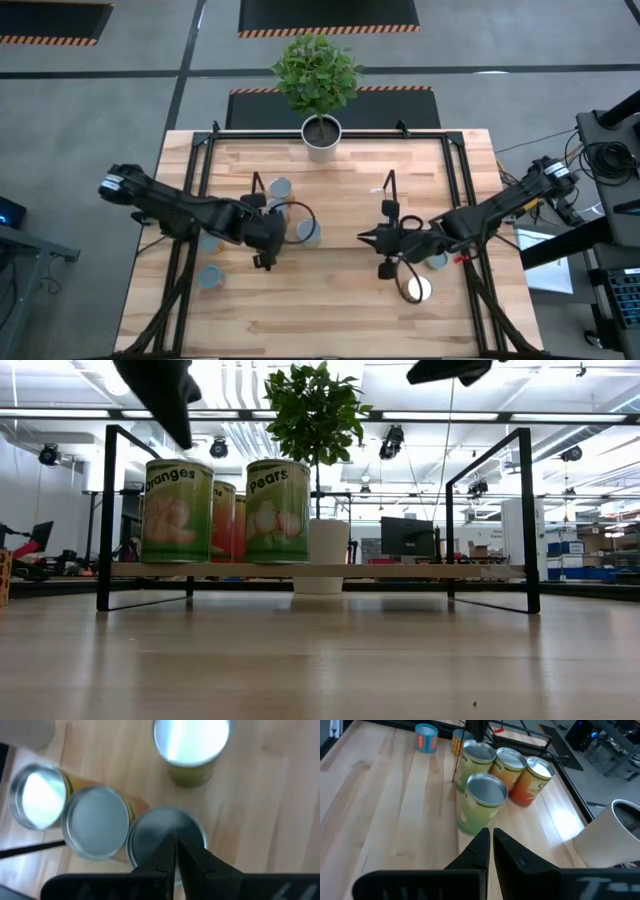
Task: Pick and place cans onto a shelf
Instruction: Adjust the cans on the shelf
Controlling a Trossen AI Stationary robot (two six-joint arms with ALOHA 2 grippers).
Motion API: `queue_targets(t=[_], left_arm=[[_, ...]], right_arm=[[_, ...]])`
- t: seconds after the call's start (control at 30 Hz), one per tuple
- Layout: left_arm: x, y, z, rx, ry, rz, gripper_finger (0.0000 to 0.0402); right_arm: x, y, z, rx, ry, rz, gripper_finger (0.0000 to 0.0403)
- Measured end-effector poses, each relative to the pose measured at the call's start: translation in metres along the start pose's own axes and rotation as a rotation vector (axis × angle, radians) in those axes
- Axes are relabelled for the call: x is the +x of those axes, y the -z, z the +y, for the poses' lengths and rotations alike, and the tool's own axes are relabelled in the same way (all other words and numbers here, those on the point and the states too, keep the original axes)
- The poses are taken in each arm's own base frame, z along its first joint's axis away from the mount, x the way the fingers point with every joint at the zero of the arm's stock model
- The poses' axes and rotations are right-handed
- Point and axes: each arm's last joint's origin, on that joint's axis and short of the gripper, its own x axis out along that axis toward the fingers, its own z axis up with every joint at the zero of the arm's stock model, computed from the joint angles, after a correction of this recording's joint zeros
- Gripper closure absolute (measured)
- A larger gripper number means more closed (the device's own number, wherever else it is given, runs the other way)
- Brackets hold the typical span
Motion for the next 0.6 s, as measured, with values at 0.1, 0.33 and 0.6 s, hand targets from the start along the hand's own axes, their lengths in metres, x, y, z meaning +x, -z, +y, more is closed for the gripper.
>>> queue_targets(t=[0.1,0.33,0.6], left_arm=[[0.009,0.0,-0.003,0.015,-0.023,0.044,0.0402],[0.026,-0.003,-0.011,0.035,-0.056,0.089,0.0402],[0.032,-0.005,-0.015,0.033,-0.067,0.079,0.0401]], right_arm=[[-0.003,0.008,-0.002,0.011,-0.001,-0.018,0.039],[-0.01,0.013,-0.007,0.022,-0.002,-0.036,0.039],[-0.01,0.012,-0.007,0.008,-0.003,-0.045,0.039]])
